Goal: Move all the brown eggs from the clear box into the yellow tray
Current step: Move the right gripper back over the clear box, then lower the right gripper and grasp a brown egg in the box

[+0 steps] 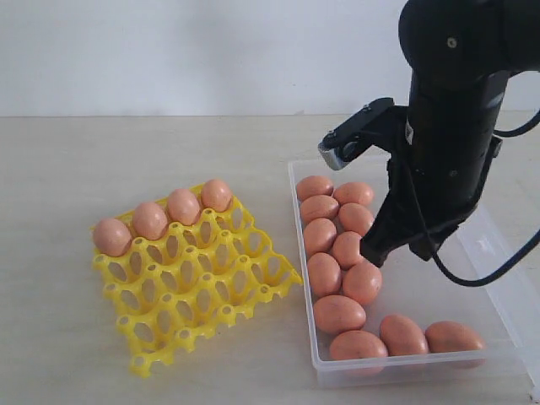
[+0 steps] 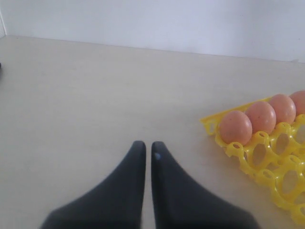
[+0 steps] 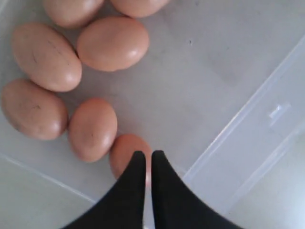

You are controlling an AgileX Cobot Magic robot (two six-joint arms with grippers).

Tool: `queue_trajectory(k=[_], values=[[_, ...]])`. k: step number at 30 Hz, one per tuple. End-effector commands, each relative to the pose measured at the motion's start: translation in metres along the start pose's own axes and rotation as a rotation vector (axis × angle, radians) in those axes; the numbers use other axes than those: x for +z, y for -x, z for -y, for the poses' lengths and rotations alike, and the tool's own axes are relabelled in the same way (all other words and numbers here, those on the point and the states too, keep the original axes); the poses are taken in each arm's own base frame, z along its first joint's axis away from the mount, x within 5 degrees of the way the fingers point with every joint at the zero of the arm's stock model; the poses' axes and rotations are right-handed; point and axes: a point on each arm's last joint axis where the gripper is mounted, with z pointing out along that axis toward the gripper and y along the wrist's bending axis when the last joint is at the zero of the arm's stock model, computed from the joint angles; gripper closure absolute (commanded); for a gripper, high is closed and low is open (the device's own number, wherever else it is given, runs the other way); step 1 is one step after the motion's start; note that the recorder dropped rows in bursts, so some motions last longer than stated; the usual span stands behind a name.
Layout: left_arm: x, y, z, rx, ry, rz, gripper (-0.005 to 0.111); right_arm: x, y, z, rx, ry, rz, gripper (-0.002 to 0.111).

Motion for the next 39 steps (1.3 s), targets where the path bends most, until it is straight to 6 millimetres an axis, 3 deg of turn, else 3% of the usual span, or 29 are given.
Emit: queue_trajectory(k=[1, 6, 8, 20, 33, 35, 37, 39], values=[[0.000, 0.000, 0.000, 0.002, 0.002, 0.005, 0.103, 0.000, 0.008, -0.003, -0.089, 0.023, 0.082, 0.100], [0.000, 0.000, 0.000, 0.002, 0.002, 0.005, 0.103, 0.014, 0.013, -0.010, -0.100, 0.088, 0.041, 0.063], [0.000, 0.000, 0.000, 0.002, 0.002, 0.005, 0.103, 0.022, 0.015, -0.013, -0.077, 0.124, 0.019, 0.055], [0.000, 0.000, 0.000, 0.002, 0.002, 0.005, 0.103, 0.076, 0.021, -0.023, 0.027, 0.176, -0.215, 0.054], [0.000, 0.000, 0.000, 0.002, 0.002, 0.005, 0.103, 0.109, 0.024, -0.027, 0.035, 0.182, -0.301, 0.054], [0.000, 0.000, 0.000, 0.002, 0.002, 0.005, 0.103, 0.110, 0.024, -0.027, 0.036, 0.184, -0.304, 0.057], [0.000, 0.000, 0.000, 0.002, 0.002, 0.005, 0.103, 0.110, 0.025, -0.027, 0.036, 0.183, -0.294, 0.075], [0.000, 0.000, 0.000, 0.002, 0.002, 0.005, 0.103, 0.111, 0.027, -0.027, 0.036, 0.176, -0.266, 0.109]])
